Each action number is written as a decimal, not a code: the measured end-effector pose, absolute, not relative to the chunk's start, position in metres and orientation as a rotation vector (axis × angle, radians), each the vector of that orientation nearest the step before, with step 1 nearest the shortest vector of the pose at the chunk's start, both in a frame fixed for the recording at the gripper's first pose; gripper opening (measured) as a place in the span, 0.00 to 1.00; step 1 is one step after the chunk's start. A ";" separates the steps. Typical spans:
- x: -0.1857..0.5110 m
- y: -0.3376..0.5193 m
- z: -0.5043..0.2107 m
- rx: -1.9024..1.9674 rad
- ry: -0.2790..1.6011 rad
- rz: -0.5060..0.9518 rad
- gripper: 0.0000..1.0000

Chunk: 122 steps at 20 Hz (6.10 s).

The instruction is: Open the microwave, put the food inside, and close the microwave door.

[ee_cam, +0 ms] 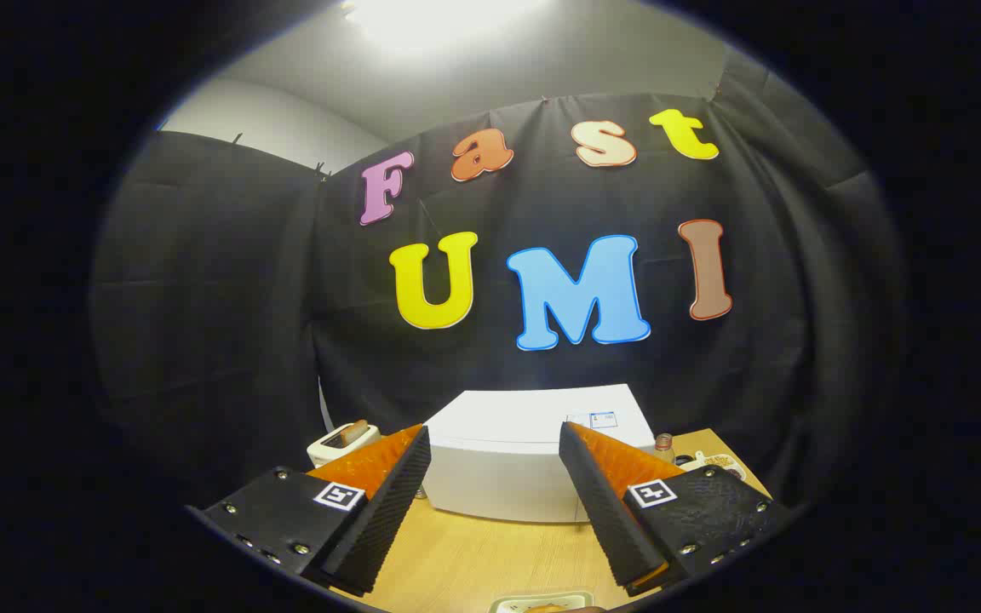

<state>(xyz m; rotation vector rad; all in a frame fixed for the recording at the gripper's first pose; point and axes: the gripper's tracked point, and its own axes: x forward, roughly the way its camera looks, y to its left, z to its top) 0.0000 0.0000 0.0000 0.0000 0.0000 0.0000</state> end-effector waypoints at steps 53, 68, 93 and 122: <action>-0.064 -0.054 -0.270 -0.096 0.395 0.096 0.96; 0.134 -0.127 -0.226 -0.097 0.201 -0.192 0.89; 0.181 -0.148 -0.228 -0.013 0.188 -0.255 0.12; 0.006 0.181 -0.272 -0.114 0.041 -0.097 0.11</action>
